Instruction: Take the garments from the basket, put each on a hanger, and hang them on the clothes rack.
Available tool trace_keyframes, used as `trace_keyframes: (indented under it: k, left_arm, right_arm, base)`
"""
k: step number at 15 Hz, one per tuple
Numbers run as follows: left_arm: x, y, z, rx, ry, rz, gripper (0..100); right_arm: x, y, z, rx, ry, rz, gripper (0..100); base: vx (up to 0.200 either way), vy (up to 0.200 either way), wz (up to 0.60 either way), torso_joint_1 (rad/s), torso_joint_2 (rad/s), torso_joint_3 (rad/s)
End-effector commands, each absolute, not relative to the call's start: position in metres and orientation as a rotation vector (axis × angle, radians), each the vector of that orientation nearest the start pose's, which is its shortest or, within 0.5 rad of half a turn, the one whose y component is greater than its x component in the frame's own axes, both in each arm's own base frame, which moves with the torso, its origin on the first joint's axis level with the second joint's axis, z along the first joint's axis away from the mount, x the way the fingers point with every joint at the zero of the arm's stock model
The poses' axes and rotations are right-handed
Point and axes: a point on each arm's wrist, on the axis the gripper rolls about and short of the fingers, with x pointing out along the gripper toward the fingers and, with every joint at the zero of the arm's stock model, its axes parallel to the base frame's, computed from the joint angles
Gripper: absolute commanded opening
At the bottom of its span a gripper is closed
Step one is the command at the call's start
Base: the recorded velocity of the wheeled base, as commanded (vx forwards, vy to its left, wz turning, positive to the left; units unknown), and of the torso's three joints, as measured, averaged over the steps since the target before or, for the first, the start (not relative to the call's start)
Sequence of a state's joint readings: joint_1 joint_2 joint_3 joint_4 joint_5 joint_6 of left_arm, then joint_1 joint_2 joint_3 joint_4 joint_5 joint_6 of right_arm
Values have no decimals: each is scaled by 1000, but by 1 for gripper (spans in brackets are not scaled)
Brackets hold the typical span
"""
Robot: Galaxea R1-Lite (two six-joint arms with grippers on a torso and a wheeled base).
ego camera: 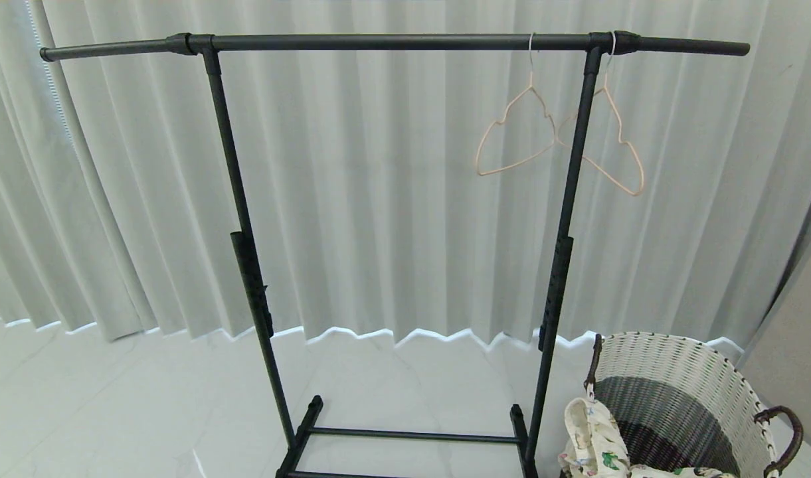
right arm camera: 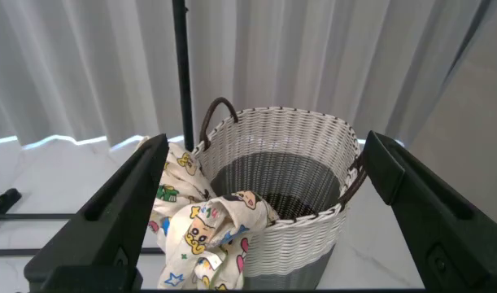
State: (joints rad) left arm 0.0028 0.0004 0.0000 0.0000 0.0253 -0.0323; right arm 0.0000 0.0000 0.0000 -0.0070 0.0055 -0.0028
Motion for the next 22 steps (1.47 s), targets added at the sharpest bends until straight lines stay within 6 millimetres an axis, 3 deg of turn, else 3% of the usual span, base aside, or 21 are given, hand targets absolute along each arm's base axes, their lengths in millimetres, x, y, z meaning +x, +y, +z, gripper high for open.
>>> trace_keyframes:
  k: [1,6,7,8,9,11,12,15,16,19,22]
  left_arm:
    - [-23,1,75,-37,-1,29,100]
    - [-23,0,76,0,2,26,100]
    - [-23,0,76,-11,1,26,100]
    - [-23,0,75,-21,0,26,100]
    - [-23,0,75,-23,0,26,100]
    - [-23,0,75,-21,0,28,100]
    - [-23,0,75,-21,0,28,100]
    - [-23,0,75,-23,0,28,100]
    - [-23,0,75,-23,0,28,100]
    - [-23,0,75,-20,0,28,100]
    - [-23,0,76,-21,1,28,100]
  right_arm:
    - [-23,0,76,-12,-6,8,100]
    - [-23,0,77,-2,-15,-2,100]
    - [-26,0,88,-2,-43,12,100]
    - [-26,0,115,14,-27,71,100]
    - [-20,-1,129,5,54,116,100]
    - [4,1,137,-131,296,207,100]
    - [26,4,133,-245,463,200,100]
    - [65,9,108,-459,817,255,100]
    - [69,10,103,-479,853,272,100]
    - [92,13,63,-523,1034,320,100]
    - [119,11,46,-523,1101,265,100]
  base:
    - [0,0,0,0,0,0]
    - [0,0,0,0,0,0]
    - [0,0,0,0,0,0]
    - [0,0,0,0,0,0]
    - [0,0,0,0,0,0]
    - [0,0,0,0,0,0]
    - [0,0,0,0,0,0]
    - [0,0,0,0,0,0]
    - [0,0,0,0,0,0]
    - [0,0,0,0,0,0]
    - [0,0,0,0,0,0]
